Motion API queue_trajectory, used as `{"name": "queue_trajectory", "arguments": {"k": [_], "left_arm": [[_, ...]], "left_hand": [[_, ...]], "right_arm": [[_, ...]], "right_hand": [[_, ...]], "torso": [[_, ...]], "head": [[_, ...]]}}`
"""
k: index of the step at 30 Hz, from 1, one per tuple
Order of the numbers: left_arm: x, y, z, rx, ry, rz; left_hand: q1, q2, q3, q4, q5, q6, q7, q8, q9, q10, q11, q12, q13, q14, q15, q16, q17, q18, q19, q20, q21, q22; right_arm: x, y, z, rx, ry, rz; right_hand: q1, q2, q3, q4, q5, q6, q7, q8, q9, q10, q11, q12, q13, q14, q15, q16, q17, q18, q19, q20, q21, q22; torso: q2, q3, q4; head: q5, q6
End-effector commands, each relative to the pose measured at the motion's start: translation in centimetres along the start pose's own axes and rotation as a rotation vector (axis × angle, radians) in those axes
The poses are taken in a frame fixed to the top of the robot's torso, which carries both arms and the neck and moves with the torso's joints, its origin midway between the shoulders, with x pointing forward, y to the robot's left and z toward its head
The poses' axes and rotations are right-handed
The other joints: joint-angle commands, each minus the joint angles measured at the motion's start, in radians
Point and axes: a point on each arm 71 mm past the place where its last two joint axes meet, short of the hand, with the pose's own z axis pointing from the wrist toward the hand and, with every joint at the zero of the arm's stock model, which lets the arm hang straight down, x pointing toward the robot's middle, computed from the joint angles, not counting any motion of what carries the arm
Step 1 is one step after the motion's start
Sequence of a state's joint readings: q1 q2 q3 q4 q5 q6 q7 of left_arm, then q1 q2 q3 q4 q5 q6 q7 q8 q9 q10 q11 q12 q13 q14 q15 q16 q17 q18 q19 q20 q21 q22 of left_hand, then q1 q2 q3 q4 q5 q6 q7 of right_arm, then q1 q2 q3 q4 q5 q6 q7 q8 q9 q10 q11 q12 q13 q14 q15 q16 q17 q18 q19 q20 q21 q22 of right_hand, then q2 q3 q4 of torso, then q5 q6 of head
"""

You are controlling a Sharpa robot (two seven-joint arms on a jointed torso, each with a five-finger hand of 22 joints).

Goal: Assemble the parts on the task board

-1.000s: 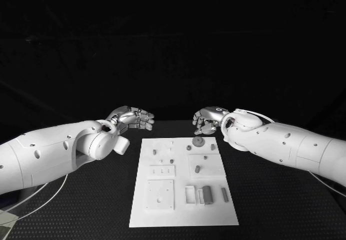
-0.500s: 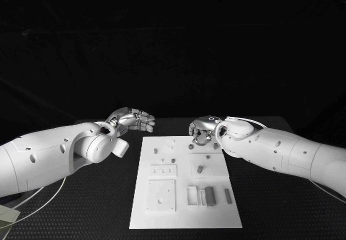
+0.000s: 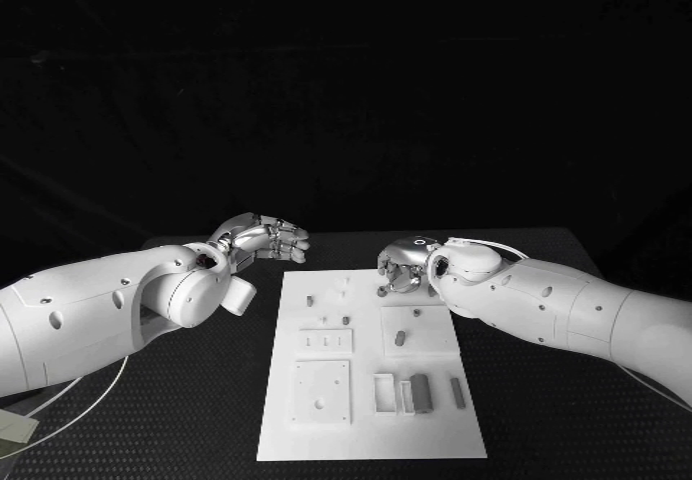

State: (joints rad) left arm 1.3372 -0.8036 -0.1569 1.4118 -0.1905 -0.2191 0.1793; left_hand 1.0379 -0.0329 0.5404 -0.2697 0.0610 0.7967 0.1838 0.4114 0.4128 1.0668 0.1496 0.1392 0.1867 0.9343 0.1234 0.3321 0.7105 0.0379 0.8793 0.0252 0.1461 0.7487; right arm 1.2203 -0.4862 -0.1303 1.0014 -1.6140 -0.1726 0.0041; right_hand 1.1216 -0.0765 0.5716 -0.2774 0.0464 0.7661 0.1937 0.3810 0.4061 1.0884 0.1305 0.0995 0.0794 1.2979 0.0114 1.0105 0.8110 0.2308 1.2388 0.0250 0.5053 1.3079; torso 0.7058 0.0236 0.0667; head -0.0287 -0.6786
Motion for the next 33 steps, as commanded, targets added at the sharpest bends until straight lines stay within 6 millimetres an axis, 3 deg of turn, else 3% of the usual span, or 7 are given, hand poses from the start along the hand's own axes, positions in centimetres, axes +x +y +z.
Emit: {"name": "queue_trajectory", "arguments": {"k": [1, 7, 16, 25, 33], "left_arm": [[0.3, -0.6, 0.1, 0.029, 0.017, 0.001], [0.3, -0.8, 0.2, 0.03, 0.017, 0.0], [0.4, -1.2, 0.3, 0.035, 0.026, 0.0], [0.6, -1.5, 0.3, 0.038, 0.034, 0.001], [0.8, -1.6, 0.3, 0.038, 0.039, 0.001]], "left_hand": [[-0.008, -0.001, -0.001, 0.007, -0.004, 0.005, 0.001, -0.006, -0.001, 0.005, 0.002, -0.007, 0.001, -0.003, 0.003, -0.006, 0.001, -0.012, -0.007, 0.001, -0.005, -0.002], [-0.009, -0.002, -0.002, 0.007, -0.004, 0.005, 0.002, -0.008, -0.002, 0.006, 0.002, -0.008, 0.001, -0.003, 0.003, -0.008, 0.001, -0.012, -0.007, 0.001, -0.006, -0.002], [-0.012, -0.003, -0.003, 0.009, -0.004, 0.005, 0.003, -0.01, -0.002, 0.006, 0.002, -0.011, 0.002, -0.003, 0.004, -0.01, 0.002, -0.012, -0.007, 0.001, -0.007, -0.002], [-0.013, -0.004, -0.003, 0.01, -0.004, 0.006, 0.003, -0.011, -0.002, 0.006, 0.002, -0.012, 0.003, -0.002, 0.004, -0.011, 0.003, -0.011, -0.007, 0.001, -0.008, -0.002], [-0.014, -0.004, -0.003, 0.011, -0.004, 0.006, 0.004, -0.012, -0.003, 0.006, 0.002, -0.013, 0.003, -0.002, 0.004, -0.012, 0.003, -0.011, -0.007, 0.002, -0.008, -0.002]], "right_arm": [[0.8, 0.2, 0.1, -0.001, 0.027, -0.014], [1.3, 0.3, 0.1, -0.002, 0.043, -0.017], [1.4, 0.8, 0.5, -0.003, 0.039, -0.02], [1.6, 0.6, 0.6, 0.008, 0.051, -0.022], [1.9, 0.6, 0.6, 0.013, 0.066, -0.035]], "right_hand": [[-0.009, 0.001, 0.009, 0.001, 0.002, -0.001, 0.008, -0.004, -0.001, 0.004, 0.001, -0.004, -0.001, 0.002, 0.006, 0.006, 0.001, 0.031, 0.007, -0.013, 0.008, 0.026], [-0.013, 0.001, 0.014, -0.001, 0.002, 0.004, 0.006, -0.002, 0.001, 0.01, 0.0, -0.004, -0.002, 0.003, 0.004, 0.011, 0.002, 0.031, 0.009, -0.015, 0.014, 0.026], [-0.02, 0.008, 0.019, 0.001, 0.002, 0.01, 0.004, -0.001, 0.003, 0.014, -0.002, -0.006, -0.003, 0.004, 0.003, 0.017, 0.002, 0.031, 0.01, -0.016, 0.022, 0.025], [-0.024, 0.014, 0.023, 0.002, 0.002, 0.013, 0.003, 0.0, 0.004, 0.017, -0.002, -0.007, -0.004, 0.005, 0.002, 0.024, 0.002, 0.031, 0.012, -0.018, 0.028, 0.025], [-0.027, 0.017, 0.026, 0.0, 0.002, 0.018, 0.001, 0.001, 0.006, 0.023, -0.004, -0.007, -0.004, 0.005, 0.001, 0.029, 0.003, 0.031, 0.011, -0.02, 0.033, 0.025]], "torso": [[0.008, 0.001, -0.0009], [0.016, 0.005, 0.0037], [0.026, 0.0098, 0.0041], [0.034, 0.0122, 0.0084], [0.04, 0.0141, 0.0084]], "head": [[0.001, 0.001], [0.005, 0.002], [0.006, 0.006], [0.004, 0.007], [0.001, 0.009]]}}
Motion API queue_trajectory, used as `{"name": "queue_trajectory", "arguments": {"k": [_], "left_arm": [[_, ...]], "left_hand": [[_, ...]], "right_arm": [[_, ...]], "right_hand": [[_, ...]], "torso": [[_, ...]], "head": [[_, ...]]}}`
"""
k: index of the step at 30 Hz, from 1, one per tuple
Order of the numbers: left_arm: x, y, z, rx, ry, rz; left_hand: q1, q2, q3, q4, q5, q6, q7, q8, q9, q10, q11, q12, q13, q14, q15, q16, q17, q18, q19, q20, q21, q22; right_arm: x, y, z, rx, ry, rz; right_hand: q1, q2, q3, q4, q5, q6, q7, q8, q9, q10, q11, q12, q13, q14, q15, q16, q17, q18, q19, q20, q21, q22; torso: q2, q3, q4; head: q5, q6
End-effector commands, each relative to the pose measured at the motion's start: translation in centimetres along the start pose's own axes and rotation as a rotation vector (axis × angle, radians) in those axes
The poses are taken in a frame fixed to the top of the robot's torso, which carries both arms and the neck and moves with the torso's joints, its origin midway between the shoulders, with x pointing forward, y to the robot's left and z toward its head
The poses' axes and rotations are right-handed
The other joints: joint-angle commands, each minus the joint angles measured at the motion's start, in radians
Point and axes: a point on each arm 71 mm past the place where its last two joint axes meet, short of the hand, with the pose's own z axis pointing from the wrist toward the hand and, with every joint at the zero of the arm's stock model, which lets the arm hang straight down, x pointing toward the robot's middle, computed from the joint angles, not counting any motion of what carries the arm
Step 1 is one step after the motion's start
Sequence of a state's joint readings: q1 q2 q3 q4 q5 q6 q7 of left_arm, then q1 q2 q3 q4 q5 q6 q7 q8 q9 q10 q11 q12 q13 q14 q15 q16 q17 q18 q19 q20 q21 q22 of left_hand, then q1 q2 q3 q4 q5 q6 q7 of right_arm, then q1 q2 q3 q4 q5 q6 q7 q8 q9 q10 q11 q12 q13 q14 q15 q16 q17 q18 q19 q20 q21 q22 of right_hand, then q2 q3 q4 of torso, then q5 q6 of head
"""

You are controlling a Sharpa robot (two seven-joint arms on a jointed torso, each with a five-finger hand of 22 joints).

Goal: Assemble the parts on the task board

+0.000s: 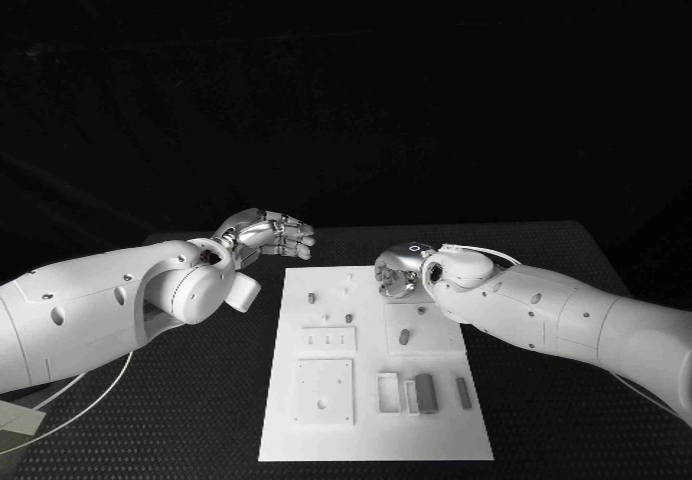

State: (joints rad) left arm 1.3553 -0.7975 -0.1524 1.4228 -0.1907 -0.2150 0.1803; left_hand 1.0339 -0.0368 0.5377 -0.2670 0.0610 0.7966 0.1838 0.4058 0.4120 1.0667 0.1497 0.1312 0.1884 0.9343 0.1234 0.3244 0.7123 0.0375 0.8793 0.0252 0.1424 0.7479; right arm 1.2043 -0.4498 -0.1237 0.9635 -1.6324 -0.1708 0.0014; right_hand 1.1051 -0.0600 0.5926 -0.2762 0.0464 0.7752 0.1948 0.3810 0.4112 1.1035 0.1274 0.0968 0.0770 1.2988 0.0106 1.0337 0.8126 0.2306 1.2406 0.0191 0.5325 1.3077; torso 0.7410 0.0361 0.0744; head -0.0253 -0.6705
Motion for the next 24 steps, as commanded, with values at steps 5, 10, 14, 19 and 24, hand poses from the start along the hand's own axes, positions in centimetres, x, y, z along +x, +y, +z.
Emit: {"name": "queue_trajectory", "arguments": {"k": [5, 10, 14, 19, 24], "left_arm": [[0.3, -0.3, 0.1, 0.012, 0.025, -0.003], [0.3, -0.4, 0.1, 0.009, 0.025, -0.009], [0.3, -0.4, 0.1, 0.009, 0.026, -0.009], [0.3, -0.4, 0.1, 0.008, 0.027, -0.009], [0.3, -0.3, 0.1, 0.006, 0.029, -0.009]], "left_hand": [[-0.01, -0.001, 0.0, 0.008, -0.004, 0.006, 0.004, -0.007, -0.002, 0.007, 0.002, -0.006, 0.002, -0.002, 0.004, -0.004, 0.002, -0.011, -0.007, 0.002, -0.005, -0.001], [-0.011, -0.001, -0.001, 0.009, -0.005, 0.005, 0.004, -0.007, -0.002, 0.007, 0.002, -0.006, 0.002, -0.002, 0.004, -0.005, 0.002, -0.011, -0.006, 0.002, -0.005, -0.001], [-0.011, -0.001, -0.001, 0.009, -0.005, 0.005, 0.004, -0.008, -0.002, 0.007, 0.002, -0.007, 0.002, -0.002, 0.004, -0.005, 0.002, -0.011, -0.006, 0.002, -0.005, -0.001], [-0.011, -0.002, -0.001, 0.009, -0.005, 0.006, 0.004, -0.008, -0.002, 0.007, 0.002, -0.007, 0.002, -0.002, 0.004, -0.006, 0.002, -0.011, -0.006, 0.002, -0.005, -0.001], [-0.011, -0.002, -0.001, 0.009, -0.005, 0.006, 0.004, -0.008, -0.002, 0.007, 0.002, -0.007, 0.002, -0.002, 0.004, -0.006, 0.003, -0.011, -0.006, 0.002, -0.006, -0.001]], "right_arm": [[1.5, 0.1, -0.1, 0.01, 0.058, -0.043], [1.8, 0.1, -0.2, 0.012, 0.071, -0.068], [2.1, 0.2, -0.3, 0.009, 0.09, -0.083], [2.5, 0.5, -0.3, 0.005, 0.098, -0.098], [2.6, 0.6, -0.4, 0.006, 0.1, -0.117]], "right_hand": [[-0.01, 0.001, 0.009, -0.007, 0.002, 0.025, -0.006, 0.008, 0.006, 0.039, -0.011, 0.009, 0.007, 0.004, -0.008, 0.014, 0.001, 0.031, 0.008, -0.016, 0.016, 0.026], [-0.004, -0.001, 0.009, -0.011, 0.002, 0.057, -0.02, 0.022, 0.017, 0.082, -0.028, 0.029, 0.025, 0.014, -0.025, 0.039, 0.007, 0.031, 0.017, -0.024, 0.041, 0.027], [-0.005, -0.008, 0.006, -0.011, 0.002, 0.062, -0.023, 0.022, 0.02, 0.087, -0.031, 0.03, 0.03, 0.014, -0.027, 0.047, 0.009, 0.031, 0.017, -0.026, 0.049, 0.027], [-0.003, -0.014, 0.006, -0.011, 0.002, 0.068, -0.025, 0.024, 0.025, 0.095, -0.034, 0.033, 0.038, 0.014, -0.03, 0.056, 0.011, 0.031, 0.017, -0.027, 0.06, 0.026], [0.005, -0.021, 0.006, -0.013, 0.002, 0.071, -0.027, 0.023, 0.028, 0.099, -0.036, 0.033, 0.045, 0.012, -0.032, 0.063, 0.011, 0.031, 0.014, -0.029, 0.069, 0.026]], "torso": [[0.007, 0.0025, 0.0013], [0.009, 0.0037, 0.0022], [0.011, 0.0036, 0.0026], [0.014, 0.0062, 0.0012], [0.015, 0.0066, 0.0021]], "head": [[-0.003, 0.0], [-0.003, 0.0], [-0.003, -0.001], [-0.003, 0.0], [-0.003, -0.001]]}}
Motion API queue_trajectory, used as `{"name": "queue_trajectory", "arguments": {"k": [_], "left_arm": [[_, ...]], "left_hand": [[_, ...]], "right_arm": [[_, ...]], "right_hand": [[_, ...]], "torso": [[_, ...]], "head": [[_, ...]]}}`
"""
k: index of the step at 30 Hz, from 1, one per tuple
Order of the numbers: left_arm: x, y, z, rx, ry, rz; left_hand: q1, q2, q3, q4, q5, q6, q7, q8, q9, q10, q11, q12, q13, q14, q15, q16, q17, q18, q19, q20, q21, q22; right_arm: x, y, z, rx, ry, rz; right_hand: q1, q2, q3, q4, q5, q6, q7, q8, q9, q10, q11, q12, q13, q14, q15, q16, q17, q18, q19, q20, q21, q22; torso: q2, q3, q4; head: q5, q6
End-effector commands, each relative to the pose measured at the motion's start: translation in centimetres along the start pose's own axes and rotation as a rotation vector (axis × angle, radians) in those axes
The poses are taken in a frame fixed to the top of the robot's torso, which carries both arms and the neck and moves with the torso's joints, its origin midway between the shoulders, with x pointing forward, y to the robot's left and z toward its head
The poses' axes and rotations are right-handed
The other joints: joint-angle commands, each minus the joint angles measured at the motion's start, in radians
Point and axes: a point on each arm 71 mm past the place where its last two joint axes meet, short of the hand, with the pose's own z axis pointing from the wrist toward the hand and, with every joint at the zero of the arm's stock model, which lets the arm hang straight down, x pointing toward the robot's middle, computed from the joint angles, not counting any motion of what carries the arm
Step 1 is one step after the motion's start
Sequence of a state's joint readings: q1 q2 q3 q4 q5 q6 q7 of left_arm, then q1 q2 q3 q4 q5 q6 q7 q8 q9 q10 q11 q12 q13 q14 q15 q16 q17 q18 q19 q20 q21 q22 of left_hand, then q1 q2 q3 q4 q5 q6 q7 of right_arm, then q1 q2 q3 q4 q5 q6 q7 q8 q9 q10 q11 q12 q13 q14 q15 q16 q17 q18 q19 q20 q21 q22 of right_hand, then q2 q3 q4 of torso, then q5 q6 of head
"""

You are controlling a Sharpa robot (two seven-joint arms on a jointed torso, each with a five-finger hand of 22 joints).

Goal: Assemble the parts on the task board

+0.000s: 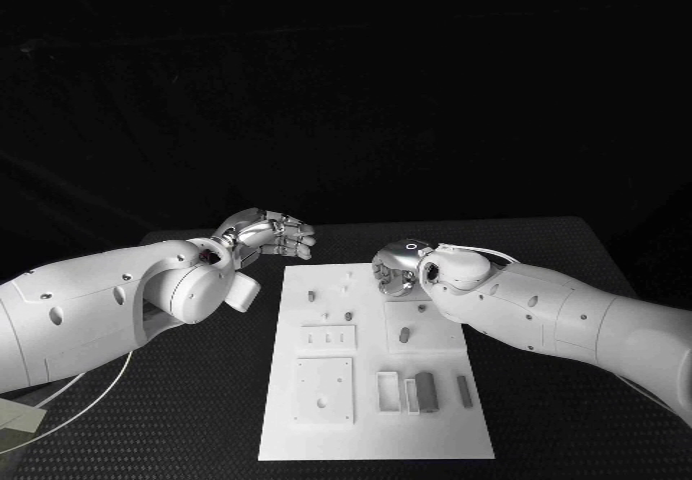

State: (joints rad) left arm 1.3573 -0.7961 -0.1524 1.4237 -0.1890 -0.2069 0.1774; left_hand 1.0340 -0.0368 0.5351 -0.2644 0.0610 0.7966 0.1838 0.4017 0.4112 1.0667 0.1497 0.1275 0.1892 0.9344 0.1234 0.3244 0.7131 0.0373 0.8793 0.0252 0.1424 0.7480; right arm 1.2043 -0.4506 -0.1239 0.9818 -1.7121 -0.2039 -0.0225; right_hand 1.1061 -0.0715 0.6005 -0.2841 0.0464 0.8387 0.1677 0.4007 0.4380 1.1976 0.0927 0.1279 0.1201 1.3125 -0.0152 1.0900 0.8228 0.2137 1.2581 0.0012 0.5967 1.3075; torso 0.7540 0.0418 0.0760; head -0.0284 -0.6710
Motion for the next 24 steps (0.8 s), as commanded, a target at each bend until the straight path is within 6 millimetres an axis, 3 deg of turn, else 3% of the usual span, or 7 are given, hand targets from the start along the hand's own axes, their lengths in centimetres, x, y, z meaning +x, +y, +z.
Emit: {"name": "queue_trajectory", "arguments": {"k": [1, 9, 21, 24], "left_arm": [[0.21, -0.24, 0.09, 0.007, 0.02, -0.006], [0.14, -0.21, 0.12, 0.006, 0.018, -0.006], [0.12, -0.19, 0.13, 0.005, 0.019, -0.006], [0.09, -0.17, 0.12, 0.004, 0.018, -0.006]], "left_hand": [[-0.011, -0.002, 0.002, 0.007, -0.005, 0.006, 0.004, -0.005, -0.001, 0.007, 0.002, -0.004, 0.002, -0.002, 0.004, -0.006, 0.002, -0.01, -0.006, 0.002, -0.006, -0.001], [-0.012, -0.002, 0.002, 0.007, -0.005, 0.005, 0.004, -0.005, -0.001, 0.008, 0.002, -0.004, 0.002, -0.001, 0.004, -0.007, 0.002, -0.01, -0.006, 0.002, -0.006, -0.001], [-0.012, -0.003, 0.001, 0.007, -0.005, 0.005, 0.004, -0.006, -0.002, 0.008, 0.002, -0.006, 0.002, -0.001, 0.004, -0.008, 0.003, -0.01, -0.006, 0.002, -0.007, -0.001], [-0.012, -0.003, 0.001, 0.007, -0.005, 0.005, 0.004, -0.006, -0.002, 0.008, 0.002, -0.006, 0.002, -0.001, 0.004, -0.008, 0.003, -0.01, -0.006, 0.002, -0.007, -0.001]], "right_arm": [[2.84, 0.21, -0.49, 0.007, 0.137, -0.045], [2.96, 0.24, -0.73, 0.002, 0.142, -0.069], [2.93, 0.33, -0.91, -0.001, 0.111, -0.104], [2.88, 0.34, -0.94, -0.001, 0.098, -0.111]], "right_hand": [[0.007, -0.013, -0.001, -0.006, 0.002, 0.007, 0.0, 0.002, 0.002, 0.004, -0.001, 0.002, 0.003, -0.003, -0.006, 0.008, 0.001, 0.048, -0.006, -0.011, 0.006, 0.026], [0.032, -0.048, -0.004, -0.008, 0.002, -0.003, 0.004, -0.006, 0.007, -0.007, 0.002, -0.007, 0.011, -0.015, -0.003, 0.011, -0.003, 0.048, -0.022, -0.01, 0.014, 0.025], [0.061, -0.054, -0.004, -0.008, 0.002, 0.006, 0.001, -0.004, 0.016, 0.001, 0.0, -0.004, 0.025, -0.015, -0.005, 0.021, -0.005, 0.048, -0.025, -0.01, 0.027, 0.025], [0.082, -0.045, 0.0, -0.01, 0.002, 0.019, -0.005, 0.002, 0.024, 0.013, -0.006, 0.001, 0.034, -0.009, -0.01, 0.033, -0.003, 0.048, -0.02, -0.013, 0.039, 0.026]], "torso": [[0.003, 0.0009, 0.0005], [0.005, 0.0019, 0.0], [0.007, 0.0034, 0.0008], [0.008, 0.0036, 0.0013]], "head": [[0.0, 0.001], [-0.003, 0.003], [-0.006, 0.004], [-0.006, 0.005]]}}
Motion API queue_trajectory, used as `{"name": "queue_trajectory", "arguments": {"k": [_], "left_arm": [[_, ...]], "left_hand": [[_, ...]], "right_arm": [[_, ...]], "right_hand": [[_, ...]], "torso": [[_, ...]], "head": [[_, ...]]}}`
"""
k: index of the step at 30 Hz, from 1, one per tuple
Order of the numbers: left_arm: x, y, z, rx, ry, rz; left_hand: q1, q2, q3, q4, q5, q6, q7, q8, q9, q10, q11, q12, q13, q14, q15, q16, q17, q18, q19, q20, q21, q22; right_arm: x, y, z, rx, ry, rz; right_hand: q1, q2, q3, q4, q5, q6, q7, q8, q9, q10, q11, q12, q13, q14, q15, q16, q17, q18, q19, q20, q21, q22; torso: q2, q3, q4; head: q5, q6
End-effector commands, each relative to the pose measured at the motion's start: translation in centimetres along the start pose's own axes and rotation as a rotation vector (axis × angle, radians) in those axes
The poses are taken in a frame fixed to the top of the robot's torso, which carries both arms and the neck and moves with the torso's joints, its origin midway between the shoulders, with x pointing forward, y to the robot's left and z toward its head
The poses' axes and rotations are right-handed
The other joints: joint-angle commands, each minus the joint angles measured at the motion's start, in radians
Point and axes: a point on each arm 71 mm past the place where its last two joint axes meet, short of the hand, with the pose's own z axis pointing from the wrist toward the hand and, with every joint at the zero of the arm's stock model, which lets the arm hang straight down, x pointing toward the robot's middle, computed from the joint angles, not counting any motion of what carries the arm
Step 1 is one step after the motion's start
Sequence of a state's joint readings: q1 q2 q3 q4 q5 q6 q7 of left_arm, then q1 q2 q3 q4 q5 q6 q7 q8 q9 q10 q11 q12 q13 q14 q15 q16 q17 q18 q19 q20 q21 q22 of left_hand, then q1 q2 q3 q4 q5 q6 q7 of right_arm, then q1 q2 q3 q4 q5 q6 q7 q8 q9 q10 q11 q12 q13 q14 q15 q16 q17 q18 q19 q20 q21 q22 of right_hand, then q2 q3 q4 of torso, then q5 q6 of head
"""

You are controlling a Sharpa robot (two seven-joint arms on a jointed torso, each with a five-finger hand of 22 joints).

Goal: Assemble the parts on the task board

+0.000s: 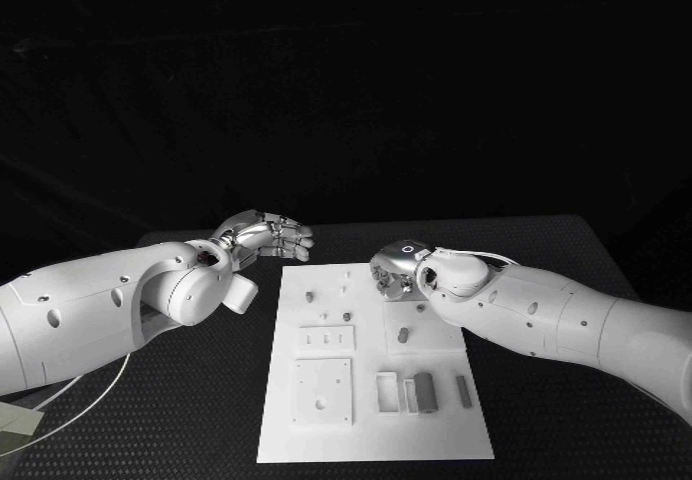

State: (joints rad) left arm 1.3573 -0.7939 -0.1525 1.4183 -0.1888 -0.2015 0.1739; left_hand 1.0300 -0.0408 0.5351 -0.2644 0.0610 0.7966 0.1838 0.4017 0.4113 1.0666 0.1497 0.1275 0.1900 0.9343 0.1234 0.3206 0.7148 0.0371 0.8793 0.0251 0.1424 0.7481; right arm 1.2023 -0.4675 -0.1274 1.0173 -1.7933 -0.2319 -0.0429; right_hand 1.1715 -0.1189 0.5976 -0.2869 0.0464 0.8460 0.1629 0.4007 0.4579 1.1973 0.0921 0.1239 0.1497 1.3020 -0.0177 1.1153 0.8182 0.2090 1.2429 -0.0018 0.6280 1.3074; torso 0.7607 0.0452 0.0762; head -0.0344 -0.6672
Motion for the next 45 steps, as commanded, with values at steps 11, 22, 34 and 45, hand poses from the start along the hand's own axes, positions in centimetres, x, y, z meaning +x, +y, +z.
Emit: {"name": "queue_trajectory", "arguments": {"k": [11, 22, 34, 45], "left_arm": [[0.2, -0.2, 0.1, 0.009, 0.017, -0.006], [0.2, -0.2, 0.0, 0.008, 0.017, -0.006], [0.0, -0.2, 0.1, 0.007, 0.013, -0.005], [0.2, -0.2, 0.2, 0.006, 0.016, -0.005]], "left_hand": [[-0.007, 0.001, 0.001, 0.007, -0.005, 0.006, 0.005, -0.007, -0.002, 0.008, 0.002, -0.007, 0.002, -0.001, 0.004, -0.005, 0.002, -0.01, -0.006, 0.002, -0.007, -0.001], [-0.007, 0.001, 0.001, 0.007, -0.005, 0.006, 0.005, -0.008, -0.002, 0.009, 0.002, -0.008, 0.003, -0.001, 0.004, -0.005, 0.002, -0.01, -0.006, 0.002, -0.008, -0.001], [-0.007, 0.001, 0.001, 0.007, -0.005, 0.006, 0.005, -0.008, -0.002, 0.009, 0.002, -0.009, 0.003, 0.0, 0.004, -0.006, 0.003, -0.01, -0.005, 0.002, -0.008, -0.001], [-0.007, 0.0, 0.001, 0.007, -0.005, 0.006, 0.005, -0.009, -0.002, 0.009, 0.002, -0.01, 0.004, 0.0, 0.004, -0.007, 0.003, -0.01, -0.005, 0.002, -0.009, -0.001]], "right_arm": [[2.5, 0.1, -0.6, 0.017, 0.055, -0.03], [1.8, 0.2, -0.7, 0.05, -0.039, -0.023], [0.3, 1.1, -0.8, 0.074, -0.159, -0.033], [-0.8, 3.6, 0.8, 0.061, -0.159, -0.044]], "right_hand": [[0.017, 0.05, 0.006, -0.004, 0.002, 0.097, -0.035, 0.035, 0.04, 0.092, -0.039, 0.042, 0.05, 0.016, -0.041, 0.073, 0.022, 0.053, 0.019, -0.013, 0.074, 0.026], [0.002, 0.056, 0.015, -0.005, 0.002, 0.126, -0.046, 0.037, 0.056, 0.117, -0.052, 0.053, 0.077, 0.01, -0.054, 0.086, 0.019, 0.053, 0.017, -0.018, 0.095, 0.025], [0.005, 0.047, 0.019, -0.005, 0.002, 0.143, -0.052, 0.035, 0.065, 0.129, -0.06, 0.057, 0.093, 0.01, -0.061, 0.095, 0.018, 0.053, 0.02, -0.021, 0.109, 0.025], [0.006, 0.042, 0.021, -0.005, 0.002, 0.149, -0.054, 0.032, 0.067, 0.132, -0.062, 0.057, 0.099, 0.01, -0.063, 0.101, 0.018, 0.053, 0.023, -0.022, 0.118, 0.025]], "torso": [[0.003, 0.0007, 0.0011], [0.004, 0.0005, 0.0014], [0.004, 0.0001, 0.0012], [0.007, 0.0004, 0.0037]], "head": [[-0.002, 0.005], [-0.003, 0.009], [-0.001, 0.021], [-0.007, 0.029]]}}
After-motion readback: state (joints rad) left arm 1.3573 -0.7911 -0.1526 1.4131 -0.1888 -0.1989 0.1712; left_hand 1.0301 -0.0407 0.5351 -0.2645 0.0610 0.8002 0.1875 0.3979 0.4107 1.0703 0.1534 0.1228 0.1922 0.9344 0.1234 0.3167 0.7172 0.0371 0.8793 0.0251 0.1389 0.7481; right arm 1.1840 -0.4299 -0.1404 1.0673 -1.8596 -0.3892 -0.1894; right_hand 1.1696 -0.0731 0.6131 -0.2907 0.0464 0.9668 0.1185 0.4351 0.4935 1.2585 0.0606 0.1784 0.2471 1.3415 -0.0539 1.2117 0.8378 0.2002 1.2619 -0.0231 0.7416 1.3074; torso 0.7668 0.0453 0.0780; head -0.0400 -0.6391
